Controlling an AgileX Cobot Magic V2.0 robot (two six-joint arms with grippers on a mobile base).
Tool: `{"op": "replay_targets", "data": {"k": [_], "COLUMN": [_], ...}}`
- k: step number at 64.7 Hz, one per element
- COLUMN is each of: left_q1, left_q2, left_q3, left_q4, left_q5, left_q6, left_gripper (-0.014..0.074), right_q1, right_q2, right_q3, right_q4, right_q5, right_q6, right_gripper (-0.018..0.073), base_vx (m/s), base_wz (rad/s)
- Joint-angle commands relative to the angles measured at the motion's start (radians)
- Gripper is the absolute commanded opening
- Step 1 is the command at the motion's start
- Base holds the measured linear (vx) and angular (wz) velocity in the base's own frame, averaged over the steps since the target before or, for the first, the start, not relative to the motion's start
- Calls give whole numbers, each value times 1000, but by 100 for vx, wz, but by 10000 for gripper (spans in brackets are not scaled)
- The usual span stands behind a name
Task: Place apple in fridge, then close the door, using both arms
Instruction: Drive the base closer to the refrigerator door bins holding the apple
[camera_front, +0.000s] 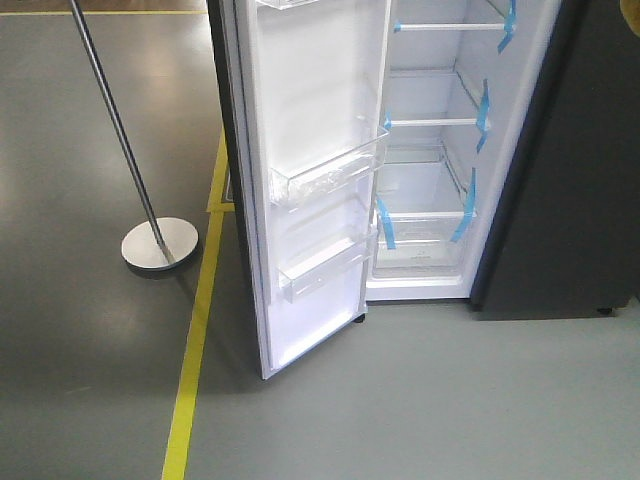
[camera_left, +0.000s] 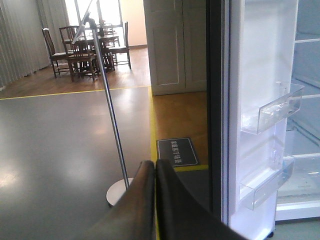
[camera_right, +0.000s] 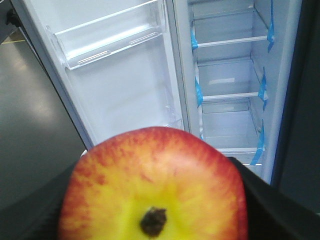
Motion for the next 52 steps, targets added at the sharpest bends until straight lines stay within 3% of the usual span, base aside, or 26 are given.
{"op": "replay_targets", "data": {"k": [1,52], "left_q1": [-3,-3], "left_q2": [-15,-15], "left_q3": [-17,-17], "left_q4": [-9,-9], "left_q5": [-75,-75], "left_q6": [-3,-3], "left_gripper": [-6,-6], "right_q1": [-4,-4], "right_q2": [-20,-20], "right_q3": [-36,-36], "right_q4": [9,9], "right_q5": [-83,-83], "right_q6": [-8,-8], "right_gripper": [60,60], "base_vx": [8,8], "base_wz": [5,4]}}
